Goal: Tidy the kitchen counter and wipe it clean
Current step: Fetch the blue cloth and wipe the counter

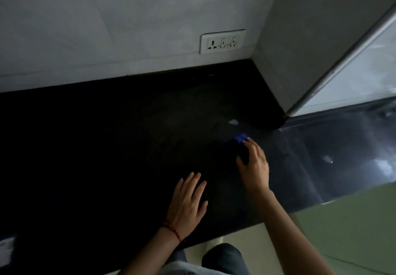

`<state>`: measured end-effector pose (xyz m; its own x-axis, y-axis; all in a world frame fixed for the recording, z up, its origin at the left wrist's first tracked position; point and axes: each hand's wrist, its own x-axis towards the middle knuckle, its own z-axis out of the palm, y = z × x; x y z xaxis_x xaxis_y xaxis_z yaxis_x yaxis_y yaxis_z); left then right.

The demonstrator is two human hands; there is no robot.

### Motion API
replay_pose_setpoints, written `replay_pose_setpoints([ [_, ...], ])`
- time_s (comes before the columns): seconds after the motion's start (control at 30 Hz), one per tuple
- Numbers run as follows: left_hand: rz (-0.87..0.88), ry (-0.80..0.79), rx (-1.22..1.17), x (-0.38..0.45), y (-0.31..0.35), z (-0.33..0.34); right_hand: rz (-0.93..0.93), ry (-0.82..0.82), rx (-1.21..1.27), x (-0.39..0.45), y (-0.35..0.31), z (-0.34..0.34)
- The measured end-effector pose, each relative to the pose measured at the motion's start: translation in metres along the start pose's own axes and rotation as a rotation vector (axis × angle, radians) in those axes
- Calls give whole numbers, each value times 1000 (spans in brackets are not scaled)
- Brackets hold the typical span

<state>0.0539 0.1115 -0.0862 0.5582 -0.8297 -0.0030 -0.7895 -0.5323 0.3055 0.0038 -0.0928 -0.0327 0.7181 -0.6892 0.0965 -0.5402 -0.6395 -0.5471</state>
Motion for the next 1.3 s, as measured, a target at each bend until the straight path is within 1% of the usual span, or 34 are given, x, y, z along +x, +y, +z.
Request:
replay_pose_setpoints([
  [0.1, -57, -56, 23, 17, 28, 17, 13, -58, -13, 25, 35, -7],
  [0.2, -109, -70, 30, 22, 37, 23, -17, -134, -42, 43, 52, 1],
  [0.37, -126, -46, 37, 21, 38, 27, -14, -141, -44, 94, 37, 20],
  [0.43, -138, -33, 32, 22, 38, 29, -91, -171, -67, 96, 28, 33],
  [0.47, -133, -23, 28, 22, 38, 30, -158, -202, -76, 90, 27, 37],
  [0.53, -131, -12, 18, 22, 37, 29, -331, -239, -79, 76, 38, 37],
  [0.6, -140, -18, 15, 23, 38, 27, -430, -235, -76, 76, 58, 29],
  [0.63, -141, -25, 18, 23, 38, 28, -412, -218, -75, 84, 64, 25],
  [0.73, -148, -25, 35, 23, 39, 29, -147, -155, -90, 117, 49, 29],
  [0.77, -144, -16, 39, 23, 39, 29, -116, -151, -99, 122, 37, 35],
  [0.83, -123, 11, 43, 23, 38, 30, -195, -225, -97, 118, 16, 47],
  [0.9, -109, 24, 52, 23, 38, 28, -379, -316, -94, 97, 13, 52],
  [0.93, -108, 22, 57, 23, 38, 27, -449, -332, -97, 87, 20, 49],
  [1.0, -109, 9, 54, 23, 38, 27, -487, -309, -95, 81, 38, 37],
  [1.03, -111, 4, 50, 22, 38, 27, -444, -263, -92, 87, 42, 34],
  [1.07, -113, 3, 50, 22, 38, 27, -352, -210, -99, 96, 40, 32],
  [1.13, -107, 7, 53, 22, 38, 26, -104, -143, -111, 112, 21, 39],
  [1.17, -101, 9, 51, 22, 38, 26, -58, -126, -112, 113, 9, 46],
  [1.2, -97, 12, 52, 22, 38, 25, -82, -151, -105, 108, -3, 52],
  [1.23, -97, 15, 58, 22, 38, 25, -168, -208, -88, 99, -10, 59],
  [1.3, -95, 12, 60, 22, 37, 25, -435, -300, -70, 74, -2, 60],
])
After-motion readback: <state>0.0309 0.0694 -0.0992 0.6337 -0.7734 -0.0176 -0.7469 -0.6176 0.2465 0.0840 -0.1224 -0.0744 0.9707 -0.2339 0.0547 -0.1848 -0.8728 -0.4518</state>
